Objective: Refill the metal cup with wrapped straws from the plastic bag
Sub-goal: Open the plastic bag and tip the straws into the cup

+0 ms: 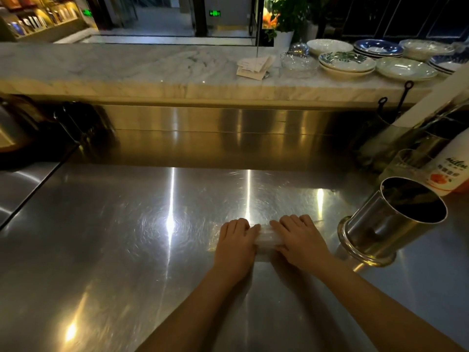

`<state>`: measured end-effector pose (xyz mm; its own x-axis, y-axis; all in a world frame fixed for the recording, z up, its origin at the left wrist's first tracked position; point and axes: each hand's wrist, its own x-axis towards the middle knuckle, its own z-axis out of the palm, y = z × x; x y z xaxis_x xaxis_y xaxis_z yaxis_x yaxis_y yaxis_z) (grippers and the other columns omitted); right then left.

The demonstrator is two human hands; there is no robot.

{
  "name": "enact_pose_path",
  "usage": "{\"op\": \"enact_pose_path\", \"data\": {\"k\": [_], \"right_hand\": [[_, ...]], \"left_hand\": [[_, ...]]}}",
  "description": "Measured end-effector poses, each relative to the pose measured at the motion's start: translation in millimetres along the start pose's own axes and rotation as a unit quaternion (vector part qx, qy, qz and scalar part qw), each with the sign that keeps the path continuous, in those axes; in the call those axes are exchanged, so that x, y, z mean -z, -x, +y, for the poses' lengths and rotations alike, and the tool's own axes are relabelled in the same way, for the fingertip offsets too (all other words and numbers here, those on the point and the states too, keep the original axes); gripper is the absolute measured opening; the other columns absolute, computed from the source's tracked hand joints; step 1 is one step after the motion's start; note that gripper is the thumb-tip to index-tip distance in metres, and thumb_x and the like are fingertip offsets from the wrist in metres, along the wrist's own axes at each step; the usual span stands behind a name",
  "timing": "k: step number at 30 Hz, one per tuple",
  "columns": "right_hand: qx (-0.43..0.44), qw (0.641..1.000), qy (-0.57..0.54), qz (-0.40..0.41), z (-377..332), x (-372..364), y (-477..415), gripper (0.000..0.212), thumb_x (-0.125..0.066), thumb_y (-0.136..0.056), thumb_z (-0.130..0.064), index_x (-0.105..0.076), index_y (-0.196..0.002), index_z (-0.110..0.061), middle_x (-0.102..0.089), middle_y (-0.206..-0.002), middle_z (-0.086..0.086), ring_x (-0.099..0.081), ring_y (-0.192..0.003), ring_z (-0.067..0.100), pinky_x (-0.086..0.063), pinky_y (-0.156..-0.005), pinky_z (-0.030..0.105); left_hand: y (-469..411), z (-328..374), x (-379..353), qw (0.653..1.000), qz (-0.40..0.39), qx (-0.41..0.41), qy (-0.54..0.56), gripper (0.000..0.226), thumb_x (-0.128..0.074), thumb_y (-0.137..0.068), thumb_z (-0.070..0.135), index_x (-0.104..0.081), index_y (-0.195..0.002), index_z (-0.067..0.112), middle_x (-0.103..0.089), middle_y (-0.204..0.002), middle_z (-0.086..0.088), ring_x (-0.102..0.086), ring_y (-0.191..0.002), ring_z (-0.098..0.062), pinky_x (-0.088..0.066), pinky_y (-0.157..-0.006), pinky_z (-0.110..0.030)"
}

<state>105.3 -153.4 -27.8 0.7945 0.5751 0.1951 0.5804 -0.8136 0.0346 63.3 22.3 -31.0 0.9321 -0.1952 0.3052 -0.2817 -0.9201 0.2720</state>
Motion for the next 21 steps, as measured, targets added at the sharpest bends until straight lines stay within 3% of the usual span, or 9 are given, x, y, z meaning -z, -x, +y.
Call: {"op": "enact_pose_path", "data": {"k": [2,4,6,9,12,17,19,21], "right_hand": [[-0.002,1.0,-0.007,0.021,-6.8,2.3,3.0,0.047,-0.078,-0.058,-0.029,-0.063,-0.1,-0.015,-0.067,-0.087,0.004,-0.062,-0.075,0.021,-0.051,-0.072,0.035],[0.006,0.999,-0.03,-0.013,-8.8,4.8,5.5,0.041,-0.07,-0.069,-0.04,-0.063,-0.102,-0.016,-0.066,-0.096,0.002,-0.06,-0.084,0.02,-0.047,-0.08,0.036],[-0.03,0.986,-0.14,-0.082,-6.5,10.8,4.2,0.043,-0.056,-0.079,-0.051,-0.06,-0.108,-0.018,-0.06,-0.105,-0.002,-0.054,-0.093,0.015,-0.04,-0.087,0.032],[-0.111,0.945,-0.291,-0.103,-1.8,22.3,-4.3,0.029,-0.053,-0.085,-0.045,-0.061,-0.099,-0.021,-0.063,-0.092,-0.005,-0.056,-0.081,0.01,-0.047,-0.077,0.028],[-0.151,0.945,-0.273,-0.099,5.6,21.8,-13.7,0.021,-0.058,-0.085,-0.034,-0.06,-0.101,-0.02,-0.063,-0.096,-0.002,-0.056,-0.08,0.011,-0.051,-0.077,0.03],[-0.179,0.913,-0.289,-0.227,5.3,9.7,-20.4,0.052,-0.069,-0.075,-0.042,-0.052,-0.118,-0.019,-0.059,-0.108,-0.001,-0.056,-0.091,0.014,-0.047,-0.088,0.032],[-0.168,0.909,-0.282,-0.256,-0.7,7.4,-22.1,0.043,-0.068,-0.075,-0.042,-0.055,-0.11,-0.02,-0.061,-0.104,-0.001,-0.055,-0.088,0.014,-0.045,-0.089,0.033],[-0.148,0.914,-0.266,-0.266,-5.3,5.7,-23.1,0.018,-0.065,-0.08,-0.032,-0.058,-0.09,-0.02,-0.061,-0.093,-0.002,-0.054,-0.084,0.014,-0.045,-0.082,0.029]], "left_hand": [[0.7,1.4,-0.5,1.0,0.015,0.001,-0.003,0.034,-0.073,-0.064,0.006,-0.067,-0.097,0.011,-0.066,-0.105,-0.014,-0.062,-0.1,-0.032,-0.049,-0.089,-0.042],[4.7,2.1,-3.5,1.0,0.027,-0.001,-0.016,0.031,-0.077,-0.061,0.005,-0.068,-0.09,0.01,-0.066,-0.113,-0.016,-0.061,-0.107,-0.032,-0.049,-0.09,-0.044],[10.5,3.2,-6.8,0.999,0.035,-0.013,-0.024,0.031,-0.08,-0.058,0.004,-0.068,-0.086,0.011,-0.067,-0.114,-0.015,-0.061,-0.109,-0.03,-0.05,-0.089,-0.045],[19.9,1.9,-12.2,0.998,0.051,-0.033,-0.025,0.033,-0.078,-0.055,0.0,-0.068,-0.085,0.011,-0.069,-0.112,-0.011,-0.063,-0.107,-0.026,-0.049,-0.09,-0.043],[32.8,0.8,-15.6,0.998,0.039,-0.049,-0.016,0.041,-0.074,-0.055,0.006,-0.066,-0.095,0.011,-0.069,-0.112,-0.007,-0.062,-0.11,-0.023,-0.04,-0.1,-0.037],[52.4,4.3,-13.5,0.999,-0.014,-0.014,0.037,0.055,-0.061,-0.072,0.034,-0.047,-0.123,0.017,-0.062,-0.122,-0.003,-0.054,-0.116,-0.02,-0.026,-0.105,-0.034],[56.3,5.7,-10.4,0.999,-0.032,-0.015,0.029,0.057,-0.057,-0.074,0.04,-0.046,-0.125,0.019,-0.06,-0.122,0.0,-0.051,-0.116,-0.018,-0.031,-0.105,-0.036],[59.3,6.6,-7.9,0.998,-0.048,-0.024,0.011,0.056,-0.053,-0.077,0.046,-0.047,-0.126,0.019,-0.059,-0.121,0.0,-0.051,-0.115,-0.018,-0.038,-0.104,-0.038]]}}
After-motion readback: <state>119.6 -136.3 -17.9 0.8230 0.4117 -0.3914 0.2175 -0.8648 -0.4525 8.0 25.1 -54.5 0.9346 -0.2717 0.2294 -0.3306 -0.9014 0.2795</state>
